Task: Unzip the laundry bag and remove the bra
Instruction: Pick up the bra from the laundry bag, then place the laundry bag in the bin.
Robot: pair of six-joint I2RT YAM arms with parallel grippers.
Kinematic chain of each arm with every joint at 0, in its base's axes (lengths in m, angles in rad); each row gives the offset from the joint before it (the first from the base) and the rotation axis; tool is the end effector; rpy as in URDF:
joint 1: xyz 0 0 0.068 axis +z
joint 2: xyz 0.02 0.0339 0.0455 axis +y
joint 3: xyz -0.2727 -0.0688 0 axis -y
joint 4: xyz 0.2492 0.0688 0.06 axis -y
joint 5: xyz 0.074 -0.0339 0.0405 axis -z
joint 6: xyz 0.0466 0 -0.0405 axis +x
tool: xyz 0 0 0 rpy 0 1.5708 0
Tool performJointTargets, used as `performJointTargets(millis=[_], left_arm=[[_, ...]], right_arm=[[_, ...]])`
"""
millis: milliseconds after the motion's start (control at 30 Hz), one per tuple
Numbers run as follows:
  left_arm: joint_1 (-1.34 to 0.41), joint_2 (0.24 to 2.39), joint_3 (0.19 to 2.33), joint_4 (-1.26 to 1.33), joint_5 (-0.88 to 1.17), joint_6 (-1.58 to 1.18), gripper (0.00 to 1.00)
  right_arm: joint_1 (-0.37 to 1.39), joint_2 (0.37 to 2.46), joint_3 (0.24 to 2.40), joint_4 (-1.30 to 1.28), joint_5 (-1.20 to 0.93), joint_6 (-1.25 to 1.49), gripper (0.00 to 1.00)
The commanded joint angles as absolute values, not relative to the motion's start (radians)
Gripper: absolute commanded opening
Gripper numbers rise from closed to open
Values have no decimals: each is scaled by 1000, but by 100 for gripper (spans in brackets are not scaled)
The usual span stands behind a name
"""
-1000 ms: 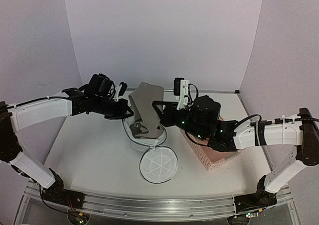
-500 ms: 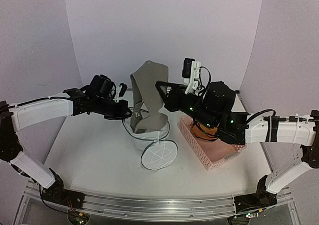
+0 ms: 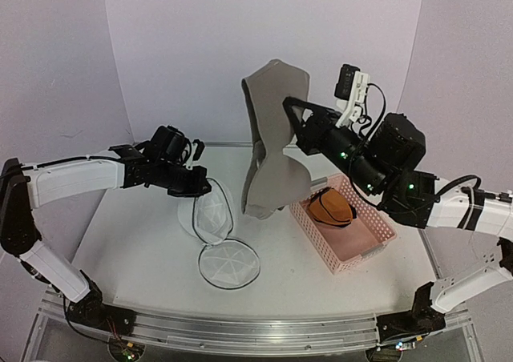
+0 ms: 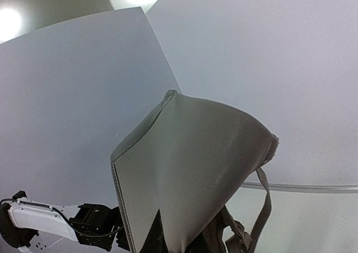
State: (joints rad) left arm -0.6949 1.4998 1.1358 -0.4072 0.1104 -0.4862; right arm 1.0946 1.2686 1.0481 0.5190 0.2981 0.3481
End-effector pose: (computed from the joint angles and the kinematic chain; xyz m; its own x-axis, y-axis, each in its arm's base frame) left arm 0.2588 -0.2224 0.2690 -0.7991 0.0615 -0.5981 0.3661 0.8388 -0.4030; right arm 0.1535 0.2678 0.4127 -0.1192 0.4803 -0.8690 -0.7236 0.5573 0.4072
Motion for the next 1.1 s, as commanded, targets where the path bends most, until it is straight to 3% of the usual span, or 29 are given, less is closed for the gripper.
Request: performJointTargets(millis=[0, 467, 800, 1067], left_arm=[[-698, 1506, 1134, -400, 72, -466, 0], [-698, 1514, 1134, -419, 41, -458, 0], [-698, 1508, 1130, -424, 34, -459, 0], [-698, 1508, 1132, -431, 28, -457, 0]], right_arm=[[1098, 1191, 1085, 493, 416, 247, 0], [1040, 1105, 1046, 328, 639, -90, 0], [821, 1047, 970, 149, 501, -23, 0], [782, 1001, 877, 26, 469, 92, 0]])
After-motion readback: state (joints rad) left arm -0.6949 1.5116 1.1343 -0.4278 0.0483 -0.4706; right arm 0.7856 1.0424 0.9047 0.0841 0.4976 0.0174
